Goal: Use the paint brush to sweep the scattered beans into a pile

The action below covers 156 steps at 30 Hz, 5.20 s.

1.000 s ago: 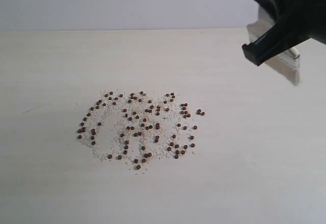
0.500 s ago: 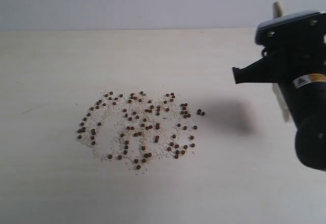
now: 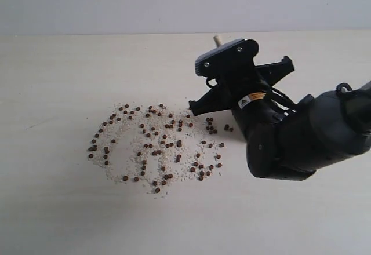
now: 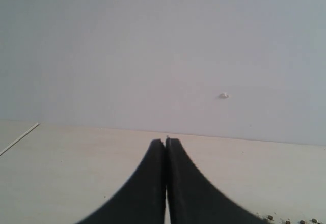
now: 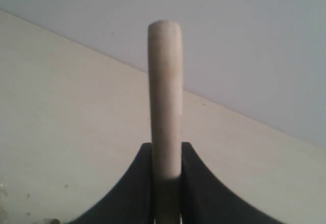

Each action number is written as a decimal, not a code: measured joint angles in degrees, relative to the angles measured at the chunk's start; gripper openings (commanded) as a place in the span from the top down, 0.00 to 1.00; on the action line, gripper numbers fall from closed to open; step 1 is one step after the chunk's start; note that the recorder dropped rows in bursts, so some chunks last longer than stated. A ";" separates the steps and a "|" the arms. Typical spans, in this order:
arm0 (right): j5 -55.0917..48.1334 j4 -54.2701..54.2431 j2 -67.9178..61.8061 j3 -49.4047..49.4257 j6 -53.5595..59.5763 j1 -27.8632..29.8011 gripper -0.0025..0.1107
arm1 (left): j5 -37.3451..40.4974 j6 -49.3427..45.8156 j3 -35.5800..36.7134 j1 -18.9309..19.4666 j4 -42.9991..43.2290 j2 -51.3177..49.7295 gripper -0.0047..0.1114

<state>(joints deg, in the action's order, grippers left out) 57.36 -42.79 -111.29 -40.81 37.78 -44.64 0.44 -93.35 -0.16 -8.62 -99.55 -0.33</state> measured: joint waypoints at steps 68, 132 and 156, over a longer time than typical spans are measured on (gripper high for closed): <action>-11.11 -22.71 1.27 -11.44 -0.95 -13.46 0.98 | -0.10 0.00 0.00 0.00 0.00 0.00 0.96; -11.74 0.81 -16.18 -27.20 -54.28 -13.73 0.98 | -0.10 0.00 0.00 0.00 0.00 0.00 0.96; -10.96 -32.24 -9.50 -28.06 -6.60 -13.94 0.98 | -0.10 0.00 0.00 0.00 0.00 0.00 0.96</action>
<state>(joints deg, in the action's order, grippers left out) 46.40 -75.04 -120.79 -68.86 31.19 -58.58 0.33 -93.35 -0.16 -8.62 -99.55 -0.33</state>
